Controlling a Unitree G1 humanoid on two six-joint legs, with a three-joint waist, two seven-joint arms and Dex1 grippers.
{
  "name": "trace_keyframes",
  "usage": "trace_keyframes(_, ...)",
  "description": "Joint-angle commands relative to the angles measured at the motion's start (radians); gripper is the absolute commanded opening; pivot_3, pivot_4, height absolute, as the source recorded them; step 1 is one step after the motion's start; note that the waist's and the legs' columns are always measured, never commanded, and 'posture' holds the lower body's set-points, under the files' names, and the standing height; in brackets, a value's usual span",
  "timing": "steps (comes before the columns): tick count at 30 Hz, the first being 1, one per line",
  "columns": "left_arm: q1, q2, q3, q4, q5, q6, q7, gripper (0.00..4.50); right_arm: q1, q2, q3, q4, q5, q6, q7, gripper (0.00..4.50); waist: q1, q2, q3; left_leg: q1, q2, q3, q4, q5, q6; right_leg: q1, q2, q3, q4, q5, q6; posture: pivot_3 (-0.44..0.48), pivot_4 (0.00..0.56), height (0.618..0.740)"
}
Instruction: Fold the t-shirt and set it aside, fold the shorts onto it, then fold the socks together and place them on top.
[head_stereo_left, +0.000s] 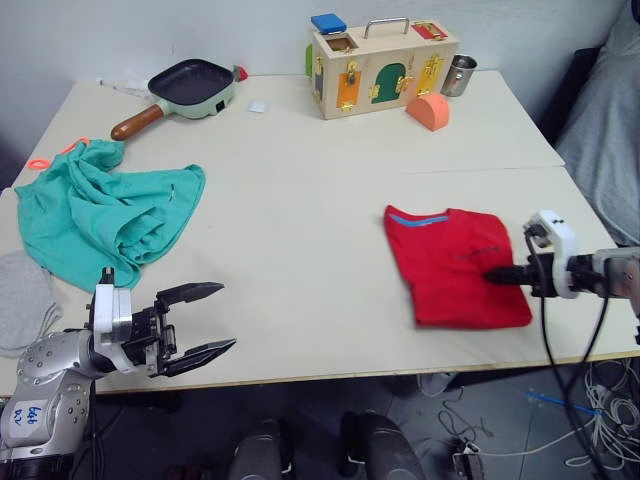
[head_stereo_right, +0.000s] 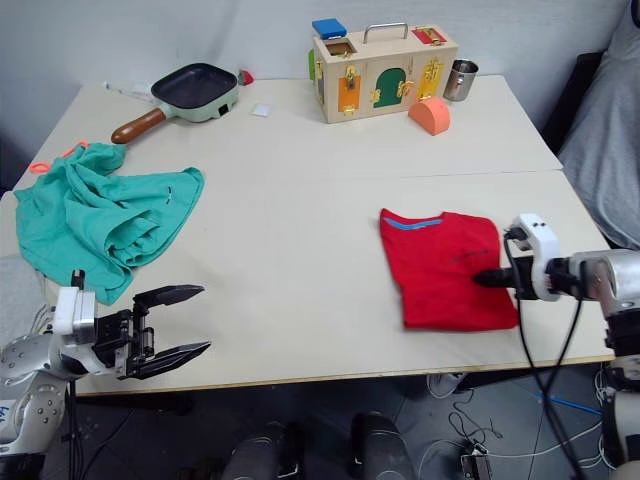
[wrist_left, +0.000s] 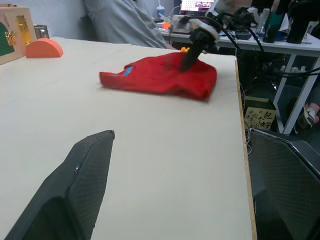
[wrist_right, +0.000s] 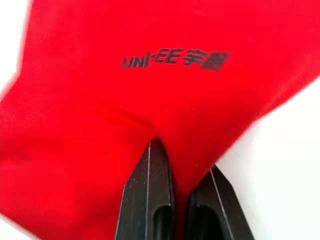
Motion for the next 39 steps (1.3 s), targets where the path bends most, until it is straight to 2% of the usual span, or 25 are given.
trace_keyframes(1,-0.019,0.007,-0.008,0.006,0.004,-0.010,-0.015,4.50,-0.085,-0.010,0.035,0.186,-0.112,-0.179,0.048,0.03,-0.006,0.001,0.000,0.001,0.000,0.002,0.000,0.000,0.000,0.000,0.000,0.000,0.000,0.000,0.001,0.000,0.150,0.740)
trace_keyframes(3,-0.023,0.009,-0.007,0.008,0.005,-0.008,-0.019,4.50,-0.109,-0.003,0.062,0.246,-0.156,-0.246,0.086,0.03,-0.010,0.001,0.001,0.002,0.000,0.004,0.000,0.002,0.000,0.000,-0.001,0.001,0.000,0.001,0.001,0.000,0.150,0.740)
trace_keyframes(8,-0.013,0.018,0.001,0.010,0.006,-0.005,-0.023,4.50,-0.173,0.058,0.016,0.358,-0.190,-0.312,0.032,0.03,-0.020,0.001,0.001,0.003,0.001,0.003,0.000,0.002,-0.002,0.000,0.000,0.001,0.001,0.001,0.001,0.000,0.150,0.740)
trace_keyframes(9,-0.010,0.020,0.004,0.010,0.006,-0.004,-0.022,4.50,-0.174,0.058,0.010,0.358,-0.189,-0.311,0.049,0.56,-0.022,0.001,0.001,0.003,0.001,0.003,0.000,0.002,-0.002,0.000,0.000,0.002,0.001,0.001,0.001,0.000,0.150,0.740)
trace_keyframes(12,-0.004,0.027,0.017,0.013,0.005,-0.002,-0.010,4.50,-0.158,0.026,-0.007,0.340,-0.199,-0.334,0.094,1.46,-0.021,0.002,0.001,0.003,0.001,0.003,0.000,0.002,-0.002,0.000,0.000,0.002,0.001,0.001,0.001,0.000,0.150,0.740)
trace_keyframes(16,0.037,0.058,0.066,0.042,0.009,0.046,0.035,4.50,-0.048,-0.103,-0.051,0.200,-0.192,-0.464,0.209,2.83,-0.015,0.007,0.004,0.002,0.001,0.002,0.000,0.002,-0.002,-0.001,0.000,0.002,0.001,0.001,0.001,0.000,0.150,0.740)
trace_keyframes(18,0.062,0.073,0.098,0.061,0.022,0.054,0.055,4.50,0.023,-0.148,-0.108,0.131,-0.151,-0.566,0.280,3.52,-0.008,0.012,0.007,0.001,0.001,0.002,0.000,0.001,-0.001,-0.001,-0.001,0.002,0.000,0.001,0.001,0.000,0.150,0.740)
trace_keyframes(21,0.105,0.084,0.174,0.102,0.048,0.049,0.113,4.50,0.138,-0.142,-0.266,-0.013,-0.012,-0.617,0.370,4.44,-0.009,0.012,0.007,0.002,0.001,0.004,0.000,0.000,-0.001,-0.001,0.000,0.002,-0.001,0.001,0.001,0.000,0.150,0.740)
trace_keyframes(24,0.167,0.082,0.262,0.128,0.050,0.077,0.177,4.50,0.305,-0.008,-0.401,-0.220,0.097,-0.780,0.377,4.44,-0.014,0.006,0.007,0.004,0.002,0.003,-0.001,0.000,-0.001,0.000,0.001,0.002,0.000,0.001,0.001,0.000,0.150,0.740)
trace_keyframes(27,0.290,0.090,0.353,0.087,-0.042,0.272,0.231,4.50,0.432,0.107,-0.406,-0.397,0.157,-0.861,0.413,4.44,-0.019,0.002,0.006,0.005,0.006,0.002,0.000,-0.002,-0.003,0.002,0.004,0.001,0.000,0.001,0.001,0.000,0.150,0.740)
trace_keyframes(28,0.321,0.073,0.378,0.073,-0.048,0.274,0.241,4.50,0.467,0.135,-0.394,-0.455,0.175,-0.868,0.424,4.44,-0.019,0.004,0.007,0.005,0.007,0.002,-0.001,-0.002,-0.003,0.002,0.004,0.001,0.000,0.001,0.001,0.000,0.150,0.740)
trace_keyframes(30,0.376,0.010,0.439,0.064,-0.042,0.228,0.279,4.50,0.509,0.227,-0.365,-0.567,0.206,-0.880,0.373,4.44,-0.015,0.008,0.009,0.004,0.006,0.003,0.000,-0.002,-0.002,0.001,0.002,0.002,0.000,0.001,0.001,0.000,0.150,0.740)
trace_keyframes(34,0.510,-0.136,0.570,0.079,-0.029,0.161,0.355,4.50,0.572,0.407,-0.280,-0.708,0.197,-0.971,0.303,4.44,-0.016,0.004,0.007,0.005,0.005,0.002,0.000,-0.007,-0.004,0.001,0.002,0.002,0.000,0.001,0.001,0.000,0.150,0.740)
trace_keyframes(36,0.577,-0.198,0.617,0.087,-0.029,0.148,0.391,4.50,0.595,0.464,-0.244,-0.730,0.176,-1.011,0.277,4.44,-0.016,0.001,0.005,0.005,0.006,0.002,0.000,-0.008,-0.005,0.001,0.002,0.002,0.000,0.000,0.000,0.000,0.150,0.740)
trace_keyframes(39,0.631,-0.242,0.641,0.067,-0.040,0.170,0.444,4.50,0.610,0.490,-0.219,-0.729,0.151,-1.084,0.278,4.44,-0.004,0.000,0.005,0.004,0.005,0.002,0.001,-0.011,-0.001,0.001,0.001,0.002,-0.002,0.000,-0.001,0.000,0.150,0.740)
